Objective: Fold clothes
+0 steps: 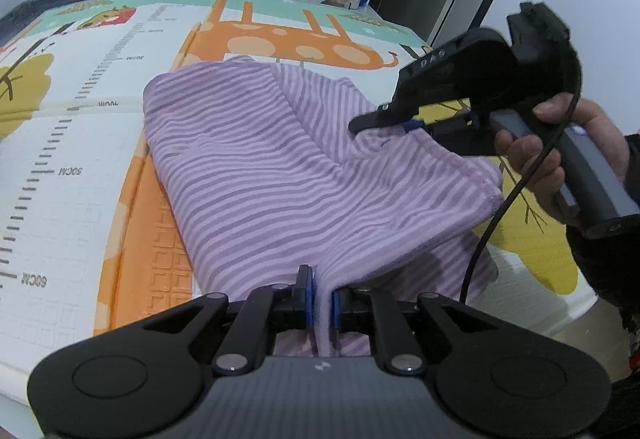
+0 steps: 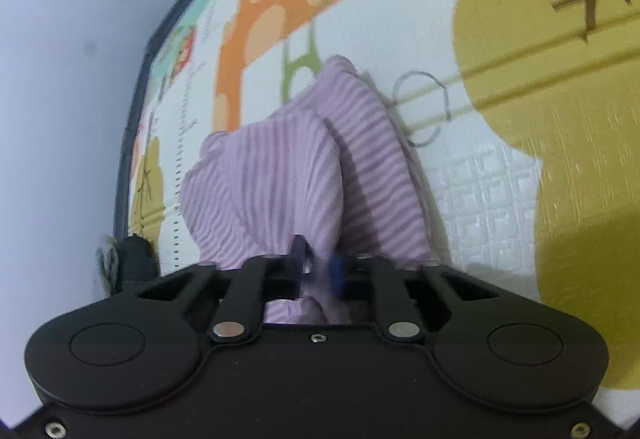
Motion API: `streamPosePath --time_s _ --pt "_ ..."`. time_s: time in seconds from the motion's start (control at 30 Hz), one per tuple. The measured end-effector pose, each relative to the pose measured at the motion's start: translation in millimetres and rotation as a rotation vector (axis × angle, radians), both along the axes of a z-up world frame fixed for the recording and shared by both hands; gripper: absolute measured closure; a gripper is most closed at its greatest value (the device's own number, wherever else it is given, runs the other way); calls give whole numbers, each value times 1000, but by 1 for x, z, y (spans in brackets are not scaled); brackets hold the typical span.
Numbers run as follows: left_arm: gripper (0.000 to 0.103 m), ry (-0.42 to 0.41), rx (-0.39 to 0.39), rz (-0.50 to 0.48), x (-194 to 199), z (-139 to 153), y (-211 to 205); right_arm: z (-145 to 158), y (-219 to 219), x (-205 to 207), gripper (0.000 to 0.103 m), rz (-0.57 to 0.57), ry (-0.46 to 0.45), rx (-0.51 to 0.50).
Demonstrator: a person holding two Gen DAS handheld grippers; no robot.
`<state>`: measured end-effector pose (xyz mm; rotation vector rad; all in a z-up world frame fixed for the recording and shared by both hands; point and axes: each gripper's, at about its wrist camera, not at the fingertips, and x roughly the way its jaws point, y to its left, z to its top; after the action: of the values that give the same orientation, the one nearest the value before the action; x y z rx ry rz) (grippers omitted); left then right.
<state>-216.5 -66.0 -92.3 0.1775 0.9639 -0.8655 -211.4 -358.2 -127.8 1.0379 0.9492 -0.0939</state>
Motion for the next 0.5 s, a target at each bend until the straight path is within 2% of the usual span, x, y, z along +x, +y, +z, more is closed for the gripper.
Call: streamPosePath --time_s 0.2,0.4,0.5 --pt "91 -89 12 -51 -14 11 -7 32 10 -3 96 18 -109 -41" --pt "91 -216 7 -123 -31 25 -12 86 25 -6 97 66 -250 -125" --pt "90 -243 8 -152 -36 27 -17 107 30 -12 97 69 -290 -185"
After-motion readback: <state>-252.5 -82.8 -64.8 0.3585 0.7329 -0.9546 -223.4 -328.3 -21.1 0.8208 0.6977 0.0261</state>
